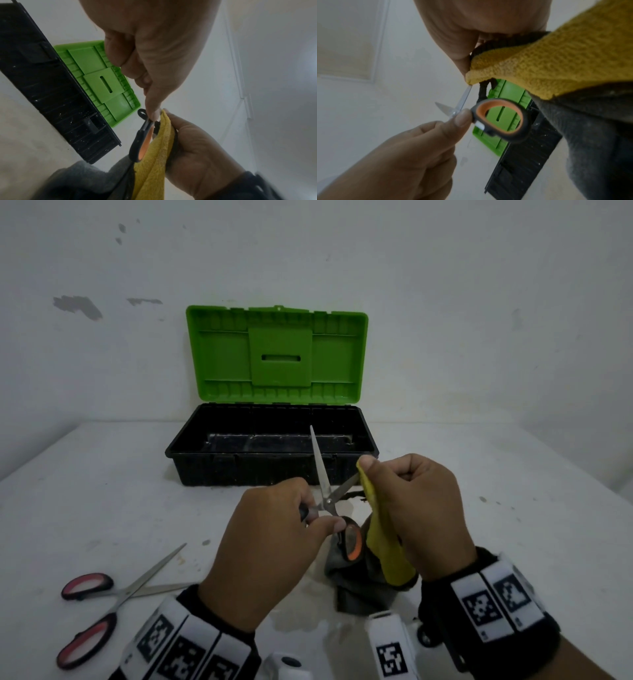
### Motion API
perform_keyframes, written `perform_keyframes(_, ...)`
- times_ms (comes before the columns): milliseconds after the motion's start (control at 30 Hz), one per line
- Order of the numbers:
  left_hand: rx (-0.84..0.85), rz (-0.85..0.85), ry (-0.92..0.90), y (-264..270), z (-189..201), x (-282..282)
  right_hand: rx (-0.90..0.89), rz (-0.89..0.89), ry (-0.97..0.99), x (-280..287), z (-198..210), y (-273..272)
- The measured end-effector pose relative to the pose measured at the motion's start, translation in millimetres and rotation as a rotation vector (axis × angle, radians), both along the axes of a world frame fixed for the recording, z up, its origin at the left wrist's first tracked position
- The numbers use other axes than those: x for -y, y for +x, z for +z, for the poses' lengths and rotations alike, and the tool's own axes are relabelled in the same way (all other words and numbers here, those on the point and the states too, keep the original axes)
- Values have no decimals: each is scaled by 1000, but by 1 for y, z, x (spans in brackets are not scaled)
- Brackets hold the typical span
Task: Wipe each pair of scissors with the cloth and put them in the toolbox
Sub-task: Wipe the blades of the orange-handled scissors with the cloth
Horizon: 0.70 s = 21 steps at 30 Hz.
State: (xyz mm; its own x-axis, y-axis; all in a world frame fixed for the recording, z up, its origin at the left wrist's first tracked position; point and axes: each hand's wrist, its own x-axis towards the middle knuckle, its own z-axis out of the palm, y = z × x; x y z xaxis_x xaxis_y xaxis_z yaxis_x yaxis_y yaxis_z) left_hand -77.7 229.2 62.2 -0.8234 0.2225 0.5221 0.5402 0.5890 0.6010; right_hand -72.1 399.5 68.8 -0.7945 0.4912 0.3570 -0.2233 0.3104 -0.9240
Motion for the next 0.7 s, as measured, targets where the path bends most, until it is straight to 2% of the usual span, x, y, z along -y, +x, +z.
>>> perform_keyframes(100, 21, 15, -30, -1, -1, 2, 20, 50, 26, 4, -3, 5)
perform_keyframes(233, 26, -6, 22, 0, 0, 1, -9, -33, 7, -5, -3, -3)
perform_keyframes(400, 88, -14, 49, -1, 1, 5, 7, 44, 28, 4, -6, 3)
perform_keyframes(533, 126, -35, 90, -1, 1, 6, -13, -28, -23, -8, -3, -5)
perform_keyframes(700, 175, -39, 63, 0, 5, 8, -21, 6, 1, -4, -5, 1)
